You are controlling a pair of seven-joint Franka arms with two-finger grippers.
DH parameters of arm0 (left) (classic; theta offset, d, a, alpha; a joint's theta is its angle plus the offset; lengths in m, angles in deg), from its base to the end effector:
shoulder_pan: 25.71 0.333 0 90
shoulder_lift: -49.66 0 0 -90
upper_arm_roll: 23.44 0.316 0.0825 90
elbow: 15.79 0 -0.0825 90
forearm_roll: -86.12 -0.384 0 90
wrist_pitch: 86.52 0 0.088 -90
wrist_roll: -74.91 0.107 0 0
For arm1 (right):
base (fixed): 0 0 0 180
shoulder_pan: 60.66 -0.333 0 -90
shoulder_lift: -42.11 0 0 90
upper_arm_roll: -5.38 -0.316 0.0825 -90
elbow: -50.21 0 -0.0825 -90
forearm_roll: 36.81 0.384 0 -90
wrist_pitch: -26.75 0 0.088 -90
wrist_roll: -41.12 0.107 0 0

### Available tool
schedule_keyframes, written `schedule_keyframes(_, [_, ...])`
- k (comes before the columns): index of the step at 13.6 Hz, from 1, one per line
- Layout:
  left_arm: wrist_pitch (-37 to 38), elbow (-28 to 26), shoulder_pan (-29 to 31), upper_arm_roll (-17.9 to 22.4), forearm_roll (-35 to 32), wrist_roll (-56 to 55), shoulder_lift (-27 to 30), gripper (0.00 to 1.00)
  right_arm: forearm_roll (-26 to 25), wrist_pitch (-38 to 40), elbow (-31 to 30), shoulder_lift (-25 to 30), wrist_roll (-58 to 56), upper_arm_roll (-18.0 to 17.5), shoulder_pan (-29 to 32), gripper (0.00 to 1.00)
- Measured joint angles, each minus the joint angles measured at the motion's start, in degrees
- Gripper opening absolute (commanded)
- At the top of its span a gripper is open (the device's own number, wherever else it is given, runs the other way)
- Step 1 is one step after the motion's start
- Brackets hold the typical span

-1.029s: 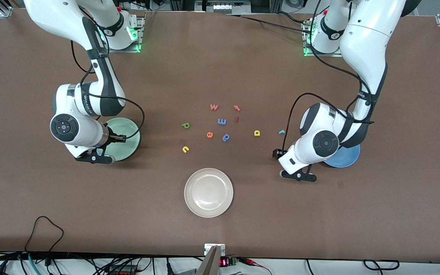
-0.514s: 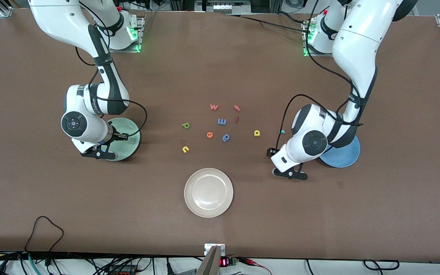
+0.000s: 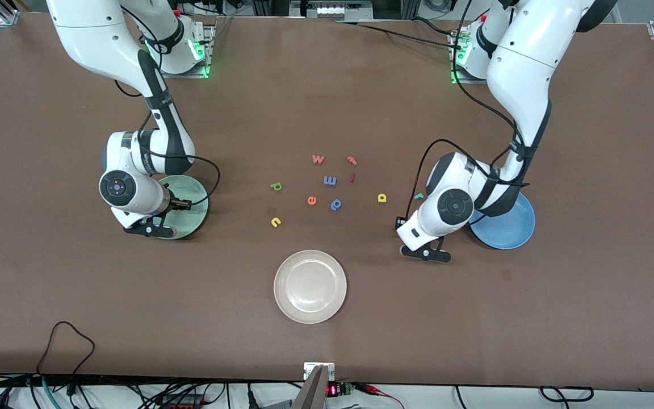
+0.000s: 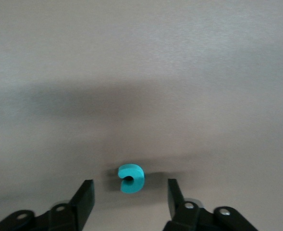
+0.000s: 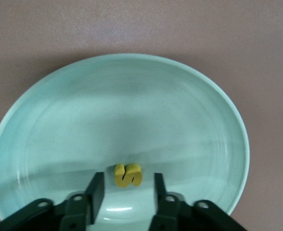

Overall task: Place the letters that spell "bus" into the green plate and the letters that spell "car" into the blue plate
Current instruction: 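Grasp the cyan c with the left gripper while the right gripper withdraws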

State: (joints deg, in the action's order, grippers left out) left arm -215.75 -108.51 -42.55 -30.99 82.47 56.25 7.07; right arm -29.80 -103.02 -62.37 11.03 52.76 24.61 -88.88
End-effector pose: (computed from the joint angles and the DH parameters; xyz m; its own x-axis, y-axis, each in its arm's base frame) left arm 0.6243 -0.2701 0.1825 0.9878 -0.1125 -0.1074 -0.1120 -0.9937 0.0101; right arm 0.5836 0.0981 0.1920 0.9768 -0.1179 -0.1788 -0.0945 -0.9865 0.1339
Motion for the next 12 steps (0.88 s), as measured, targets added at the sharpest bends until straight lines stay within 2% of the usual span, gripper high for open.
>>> schedule_keyframes(2, [0.0, -0.19, -0.71, 0.0, -1.22, -1.73, 0.0, 0.59, 0.0, 0.76, 0.81, 1.2, 1.35, 0.0, -0.06, 1.0])
schedule_keyframes(5, [-1.64, -0.43, -0.85, 0.25, -1.33, -2.27, -0.01, 0.59, 0.0, 6.2, 4.07, 4.42, 2.51, 0.05, -0.1, 1.0])
schedule_keyframes(8, [-2.81, -1.05, -0.75, 0.6, -1.33, -2.29, -0.02, 0.42, 0.0, 10.66, 7.4, 6.44, 2.82, 0.35, -0.11, 1.0])
schedule_keyframes(10, [-3.1, -1.41, -0.73, 0.66, -1.33, -2.32, -0.02, 0.4, 0.0, 11.17, 7.7, 6.47, 3.09, 0.31, -0.34, 1.0])
schedule_keyframes(12, [-3.22, -1.7, -0.73, 0.66, -1.33, -2.37, -0.02, 0.25, 0.0, 11.12, 7.7, 5.75, 3.18, 0.17, -0.73, 1.0])
